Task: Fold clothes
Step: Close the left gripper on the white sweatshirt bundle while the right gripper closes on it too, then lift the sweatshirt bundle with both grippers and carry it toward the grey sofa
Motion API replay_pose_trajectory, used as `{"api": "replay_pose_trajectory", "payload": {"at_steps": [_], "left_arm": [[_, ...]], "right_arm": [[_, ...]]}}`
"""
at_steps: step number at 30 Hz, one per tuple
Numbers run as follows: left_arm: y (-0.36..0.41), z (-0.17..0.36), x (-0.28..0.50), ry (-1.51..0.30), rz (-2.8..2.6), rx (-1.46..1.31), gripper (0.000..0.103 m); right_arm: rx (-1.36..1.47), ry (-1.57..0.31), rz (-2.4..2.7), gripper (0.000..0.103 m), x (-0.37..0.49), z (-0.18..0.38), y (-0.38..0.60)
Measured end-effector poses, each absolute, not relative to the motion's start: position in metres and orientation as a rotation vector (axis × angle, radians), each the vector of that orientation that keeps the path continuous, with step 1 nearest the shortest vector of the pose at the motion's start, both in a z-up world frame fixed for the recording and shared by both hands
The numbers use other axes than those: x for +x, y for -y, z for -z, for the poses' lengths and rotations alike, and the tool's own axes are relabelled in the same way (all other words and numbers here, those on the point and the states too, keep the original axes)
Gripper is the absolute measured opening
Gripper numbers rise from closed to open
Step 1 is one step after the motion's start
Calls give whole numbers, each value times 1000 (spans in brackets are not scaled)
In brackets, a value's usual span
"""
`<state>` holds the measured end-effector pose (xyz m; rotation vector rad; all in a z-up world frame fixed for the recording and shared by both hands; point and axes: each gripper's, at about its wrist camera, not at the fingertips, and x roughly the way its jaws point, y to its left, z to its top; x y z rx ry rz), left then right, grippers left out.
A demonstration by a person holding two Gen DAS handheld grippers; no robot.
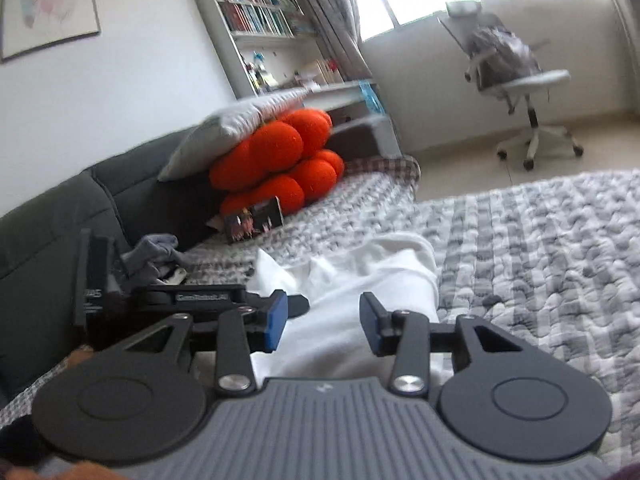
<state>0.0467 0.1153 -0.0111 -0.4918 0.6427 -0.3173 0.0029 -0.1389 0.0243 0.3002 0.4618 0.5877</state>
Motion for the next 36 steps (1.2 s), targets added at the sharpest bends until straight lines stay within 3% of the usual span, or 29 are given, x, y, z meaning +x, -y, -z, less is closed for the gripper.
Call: {"api": "replay_pose_trajectory", "payload": {"at_steps": [2,7,10,36], "left_arm": [[-114,11,46,-637,315,-483,44],[-114,11,44,-634,311,-480,44],[-114,11,42,-634,309,-480,44],[-99,9,31,-583,271,-381,46]], "right_arm": [[309,-519,-570,43,12,-21,135],[305,-590,-497,11,16,-16,131],[330,-599,-496,6,21,-11,135],[255,-550,-475,5,13,-9,130]]}}
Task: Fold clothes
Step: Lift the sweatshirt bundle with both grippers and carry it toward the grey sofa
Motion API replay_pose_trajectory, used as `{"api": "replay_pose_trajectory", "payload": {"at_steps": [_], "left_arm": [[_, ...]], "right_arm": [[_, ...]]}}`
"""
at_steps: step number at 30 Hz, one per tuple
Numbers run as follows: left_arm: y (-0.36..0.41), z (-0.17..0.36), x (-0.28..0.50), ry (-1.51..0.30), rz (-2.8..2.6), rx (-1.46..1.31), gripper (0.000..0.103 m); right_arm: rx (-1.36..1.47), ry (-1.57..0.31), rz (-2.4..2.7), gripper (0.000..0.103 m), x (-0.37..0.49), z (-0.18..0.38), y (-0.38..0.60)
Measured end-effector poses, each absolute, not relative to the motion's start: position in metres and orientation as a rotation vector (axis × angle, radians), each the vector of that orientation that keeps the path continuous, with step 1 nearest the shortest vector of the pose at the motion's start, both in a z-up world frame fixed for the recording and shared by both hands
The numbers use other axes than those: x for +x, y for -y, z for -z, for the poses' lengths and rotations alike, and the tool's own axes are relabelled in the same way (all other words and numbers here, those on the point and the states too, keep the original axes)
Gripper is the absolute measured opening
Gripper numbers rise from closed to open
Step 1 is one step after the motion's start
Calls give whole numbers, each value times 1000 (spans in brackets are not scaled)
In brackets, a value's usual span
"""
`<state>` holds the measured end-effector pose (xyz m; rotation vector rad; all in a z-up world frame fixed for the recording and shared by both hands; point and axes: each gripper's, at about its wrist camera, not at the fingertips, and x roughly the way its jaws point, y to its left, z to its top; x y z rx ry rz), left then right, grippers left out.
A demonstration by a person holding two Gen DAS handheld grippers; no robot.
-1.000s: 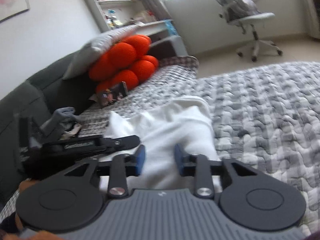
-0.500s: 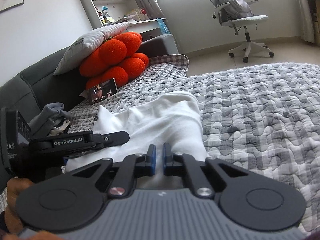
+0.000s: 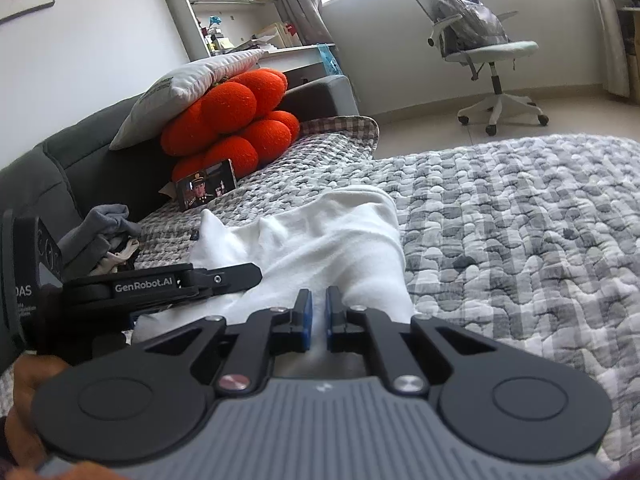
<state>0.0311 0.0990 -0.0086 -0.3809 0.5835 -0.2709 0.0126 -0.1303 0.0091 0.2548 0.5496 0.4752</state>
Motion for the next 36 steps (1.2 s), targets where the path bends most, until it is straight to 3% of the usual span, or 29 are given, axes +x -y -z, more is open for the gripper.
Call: {"api": "replay_pose_trajectory", "payload": {"at_steps": [12,14,15,16,27,36], "left_arm": [[-96,8,26,-571,263,-369,46],[-95,8,26,-569,261,-367,46],[-95,8,26,-568,260,-367,46],[-95,8,26,-568,260,-368,46],[-95,8,25,-565,258,-371,47],[-99,10,25,-562,264,-390,48]], "right_arm": [[399,-506,-498,17,7,-13,151],[384,-468,-480,32,2,-18,150],[367,-449,-462,54,-1,-21,150],[349,-440,-433,69,-2,-23,149],[560,-591,-469,69,20,7,170],[571,-576,-495,69,28,11,168]]}}
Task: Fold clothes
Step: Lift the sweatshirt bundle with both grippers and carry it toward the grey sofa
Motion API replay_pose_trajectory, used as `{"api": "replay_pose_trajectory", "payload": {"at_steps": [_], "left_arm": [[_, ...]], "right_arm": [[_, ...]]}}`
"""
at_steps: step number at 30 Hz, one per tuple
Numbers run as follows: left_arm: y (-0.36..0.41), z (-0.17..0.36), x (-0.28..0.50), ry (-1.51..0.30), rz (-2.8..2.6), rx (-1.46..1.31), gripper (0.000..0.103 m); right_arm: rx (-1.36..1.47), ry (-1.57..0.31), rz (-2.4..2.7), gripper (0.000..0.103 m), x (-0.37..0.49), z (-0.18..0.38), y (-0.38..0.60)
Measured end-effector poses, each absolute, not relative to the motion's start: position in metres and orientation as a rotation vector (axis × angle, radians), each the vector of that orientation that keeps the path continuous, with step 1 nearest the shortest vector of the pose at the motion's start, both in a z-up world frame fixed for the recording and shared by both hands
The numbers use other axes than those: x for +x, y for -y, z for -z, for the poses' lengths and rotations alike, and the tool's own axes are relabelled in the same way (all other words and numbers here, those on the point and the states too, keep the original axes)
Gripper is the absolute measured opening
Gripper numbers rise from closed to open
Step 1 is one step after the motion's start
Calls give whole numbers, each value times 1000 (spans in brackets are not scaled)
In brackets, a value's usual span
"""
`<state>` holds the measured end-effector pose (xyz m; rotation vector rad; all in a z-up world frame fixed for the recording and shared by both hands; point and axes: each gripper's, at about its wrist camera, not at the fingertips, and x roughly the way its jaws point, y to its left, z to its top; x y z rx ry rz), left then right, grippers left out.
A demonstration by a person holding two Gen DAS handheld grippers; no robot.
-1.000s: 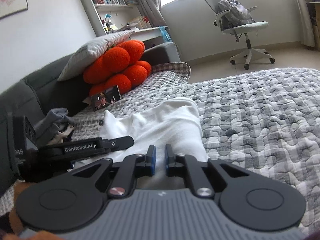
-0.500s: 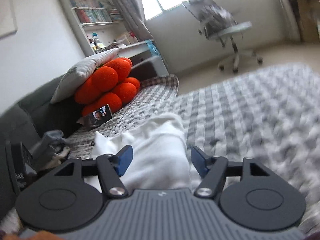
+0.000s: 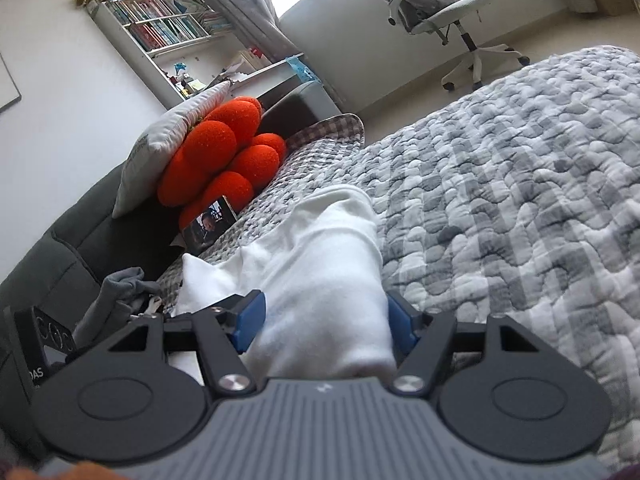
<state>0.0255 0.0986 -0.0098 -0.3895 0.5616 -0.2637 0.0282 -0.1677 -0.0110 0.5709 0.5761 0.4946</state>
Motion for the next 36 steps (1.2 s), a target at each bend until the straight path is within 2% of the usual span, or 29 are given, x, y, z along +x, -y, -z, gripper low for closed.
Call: {"api": "replay_pose_trajectory", "payload": {"at_steps": [6,10,17,25,36], "left_arm": [[-98,10,25,-559,260,-387,48],[-97,10,25,-557,258,-386,48],[-97,10,24,-555,256,-386,48],[-93,8,20,-541,249,-356,44],[-77,-1,10,-503,207,-245,40]], "right_arm": [[535,-559,-492,67,27,12,165],[617,-557,-495,59,29,16,174],[567,-560,-469,58,29,14,165],[574,-523,-464,45,22,14,167],[444,-444,-405,42,10,5,144]]}}
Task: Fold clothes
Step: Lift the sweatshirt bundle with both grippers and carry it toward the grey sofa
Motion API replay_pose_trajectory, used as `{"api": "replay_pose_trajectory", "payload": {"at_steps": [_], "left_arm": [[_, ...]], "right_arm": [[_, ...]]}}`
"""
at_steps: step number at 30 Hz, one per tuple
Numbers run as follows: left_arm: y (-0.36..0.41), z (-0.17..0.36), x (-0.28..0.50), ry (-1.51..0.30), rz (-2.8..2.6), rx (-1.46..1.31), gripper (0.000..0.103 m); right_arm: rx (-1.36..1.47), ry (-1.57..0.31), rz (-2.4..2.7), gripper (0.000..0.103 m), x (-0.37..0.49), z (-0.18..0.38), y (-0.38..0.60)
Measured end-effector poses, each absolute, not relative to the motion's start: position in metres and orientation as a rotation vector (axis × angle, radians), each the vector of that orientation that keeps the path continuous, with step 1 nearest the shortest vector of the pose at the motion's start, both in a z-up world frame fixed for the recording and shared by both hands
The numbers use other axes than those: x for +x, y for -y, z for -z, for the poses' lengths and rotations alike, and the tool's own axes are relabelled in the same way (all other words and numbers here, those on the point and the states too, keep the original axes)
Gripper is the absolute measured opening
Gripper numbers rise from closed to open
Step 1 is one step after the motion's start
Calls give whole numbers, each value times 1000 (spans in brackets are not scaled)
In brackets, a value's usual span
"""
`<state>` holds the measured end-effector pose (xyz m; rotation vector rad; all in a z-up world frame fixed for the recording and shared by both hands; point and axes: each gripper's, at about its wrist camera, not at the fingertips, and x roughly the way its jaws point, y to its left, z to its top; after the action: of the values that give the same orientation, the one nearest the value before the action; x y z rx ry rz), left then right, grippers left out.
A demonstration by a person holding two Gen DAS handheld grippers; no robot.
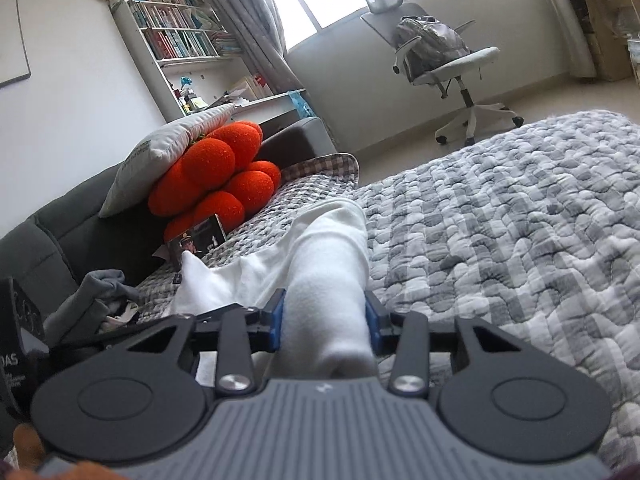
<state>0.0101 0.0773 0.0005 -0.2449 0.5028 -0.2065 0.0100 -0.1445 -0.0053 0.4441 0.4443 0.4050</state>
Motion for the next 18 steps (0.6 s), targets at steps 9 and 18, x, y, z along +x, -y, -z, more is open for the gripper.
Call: {"api": "replay_pose_trajectory", "payload": {"at_steps": [9,18], "left_arm": [[-65,-13,2,-503,148,-160,37],[-61,-32,-12,-472,101,-96,36]], "right_arm": [[390,-431,-383,41,8,-2,133],[319,-399,-373,41,1,-17,120]]}}
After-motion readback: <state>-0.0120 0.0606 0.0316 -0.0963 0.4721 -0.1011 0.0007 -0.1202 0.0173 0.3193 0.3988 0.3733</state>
